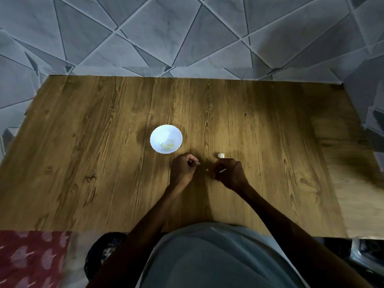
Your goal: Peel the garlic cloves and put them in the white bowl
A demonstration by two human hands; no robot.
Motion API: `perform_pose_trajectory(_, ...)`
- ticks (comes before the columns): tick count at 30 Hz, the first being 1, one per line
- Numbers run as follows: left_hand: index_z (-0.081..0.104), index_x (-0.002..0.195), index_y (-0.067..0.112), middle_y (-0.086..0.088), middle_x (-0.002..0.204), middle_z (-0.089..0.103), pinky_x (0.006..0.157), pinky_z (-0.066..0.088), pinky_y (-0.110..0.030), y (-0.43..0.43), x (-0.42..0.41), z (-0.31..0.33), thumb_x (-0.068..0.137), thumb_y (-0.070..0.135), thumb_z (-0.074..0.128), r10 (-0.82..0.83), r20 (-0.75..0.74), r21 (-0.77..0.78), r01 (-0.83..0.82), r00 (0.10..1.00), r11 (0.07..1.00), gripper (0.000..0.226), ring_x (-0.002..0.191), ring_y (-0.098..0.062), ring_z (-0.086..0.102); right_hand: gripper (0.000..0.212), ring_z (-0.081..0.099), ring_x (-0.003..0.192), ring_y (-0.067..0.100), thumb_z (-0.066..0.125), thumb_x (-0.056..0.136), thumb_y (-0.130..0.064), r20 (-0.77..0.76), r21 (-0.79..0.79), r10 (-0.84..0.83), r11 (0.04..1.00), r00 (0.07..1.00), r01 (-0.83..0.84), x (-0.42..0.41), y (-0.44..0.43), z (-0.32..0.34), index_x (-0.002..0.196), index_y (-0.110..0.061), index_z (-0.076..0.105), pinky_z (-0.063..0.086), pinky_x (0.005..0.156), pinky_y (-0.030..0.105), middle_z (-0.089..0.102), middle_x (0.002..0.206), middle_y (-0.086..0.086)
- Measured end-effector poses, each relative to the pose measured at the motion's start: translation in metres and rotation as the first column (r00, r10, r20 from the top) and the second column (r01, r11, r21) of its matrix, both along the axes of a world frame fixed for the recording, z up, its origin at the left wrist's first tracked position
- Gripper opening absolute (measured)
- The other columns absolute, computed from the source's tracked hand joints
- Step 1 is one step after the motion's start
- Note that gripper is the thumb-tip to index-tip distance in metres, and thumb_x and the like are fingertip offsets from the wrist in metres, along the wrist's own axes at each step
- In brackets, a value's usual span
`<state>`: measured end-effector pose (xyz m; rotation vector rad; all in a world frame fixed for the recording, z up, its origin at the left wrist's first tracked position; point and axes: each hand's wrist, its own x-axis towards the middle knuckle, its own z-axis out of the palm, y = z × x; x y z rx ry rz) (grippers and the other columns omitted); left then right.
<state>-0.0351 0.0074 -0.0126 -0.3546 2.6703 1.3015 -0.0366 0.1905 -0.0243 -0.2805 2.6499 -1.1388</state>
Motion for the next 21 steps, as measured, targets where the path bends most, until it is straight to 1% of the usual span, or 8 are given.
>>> perform_pose_trajectory(2,0.074,0.080,0.019,0.007,0.082,0.073,0.077,0.050,-0.024,-0.002,-0.004,-0.004,0.085,0.012,0.070,-0.023,-0.022,-0.038,0.023,0.999,0.999,0.009,0.078,-0.007,0.065,0.014,0.064,0.064,0.002,0.072,0.083,-0.001,-0.050,0.068,0.027,0.997,0.998,-0.023,0.007,0.001,0.000,0.085,-0.014,0.069,0.057,0.059,0.025,0.069,0.078,-0.006)
perform_pose_trajectory(5,0.077,0.087,0.015,0.002,0.087,0.075,0.079,0.050,-0.024,-0.004,-0.007,-0.009,0.086,0.011,0.069,-0.075,-0.020,-0.060,0.074,0.997,0.995,0.009,0.083,-0.010,0.067,0.014,0.059,0.057,-0.001,0.063,0.092,-0.004,-0.052,0.118,0.013,0.993,0.999,-0.007,0.010,-0.001,0.000,0.086,-0.016,0.067,0.049,0.051,0.017,0.065,0.074,-0.007)
perform_pose_trajectory(8,0.077,0.097,0.012,-0.002,0.098,0.075,0.083,0.045,-0.019,-0.005,-0.009,-0.009,0.092,0.008,0.062,-0.107,-0.006,-0.086,0.106,0.994,0.991,0.016,0.092,-0.014,0.067,0.012,0.065,0.064,0.004,0.061,0.094,-0.008,-0.017,0.211,0.026,0.977,1.000,-0.022,0.010,-0.001,-0.001,0.091,-0.013,0.072,0.045,0.056,0.011,0.072,0.084,-0.001)
perform_pose_trajectory(11,0.075,0.102,0.013,-0.003,0.107,0.073,0.089,0.044,-0.021,-0.011,-0.007,-0.010,0.097,0.004,0.052,-0.105,0.002,-0.082,0.105,0.994,0.991,0.026,0.101,-0.018,0.065,0.014,0.070,0.078,0.012,0.063,0.091,-0.004,-0.061,0.266,0.031,0.964,0.998,-0.013,0.009,0.000,0.003,0.100,-0.009,0.073,0.038,0.060,0.006,0.073,0.093,0.002)
perform_pose_trajectory(14,0.071,0.113,0.012,-0.002,0.116,0.070,0.093,0.042,-0.019,-0.017,-0.004,-0.004,0.098,0.001,0.047,-0.078,-0.018,-0.047,0.077,0.997,0.996,0.030,0.109,-0.016,0.062,0.016,0.071,0.080,0.015,0.066,0.087,-0.001,-0.088,0.269,0.078,0.962,0.993,-0.052,0.003,-0.004,0.008,0.099,-0.010,0.072,0.048,0.065,0.015,0.073,0.093,0.003)
perform_pose_trajectory(17,0.064,0.124,0.012,0.004,0.120,0.065,0.087,0.038,-0.011,-0.019,-0.002,0.000,0.099,0.000,0.045,-0.054,0.022,0.022,0.053,0.998,0.998,0.034,0.108,-0.008,0.058,0.017,0.069,0.083,0.016,0.070,0.085,-0.002,-0.073,0.281,0.092,0.957,0.993,-0.068,-0.004,-0.013,0.008,0.098,-0.012,0.070,0.057,0.069,0.026,0.069,0.096,0.003)
perform_pose_trajectory(19,0.062,0.126,0.013,0.006,0.121,0.064,0.081,0.039,-0.007,-0.019,0.000,0.000,0.096,-0.005,0.043,-0.040,0.050,0.099,0.034,0.998,0.995,0.040,0.106,-0.004,0.059,0.019,0.067,0.086,0.017,0.069,0.085,0.000,-0.061,0.295,0.074,0.954,0.995,-0.053,-0.005,-0.020,0.009,0.099,-0.011,0.070,0.055,0.070,0.025,0.067,0.100,0.003)
perform_pose_trajectory(21,0.063,0.124,0.016,0.006,0.121,0.066,0.078,0.042,-0.005,-0.020,0.004,-0.003,0.092,-0.010,0.044,-0.001,0.062,0.195,-0.011,0.998,0.981,0.046,0.109,-0.004,0.061,0.020,0.066,0.086,0.018,0.066,0.086,0.002,-0.057,0.316,0.049,0.948,0.997,-0.028,-0.004,-0.026,0.009,0.100,-0.011,0.071,0.048,0.066,0.022,0.069,0.098,0.003)
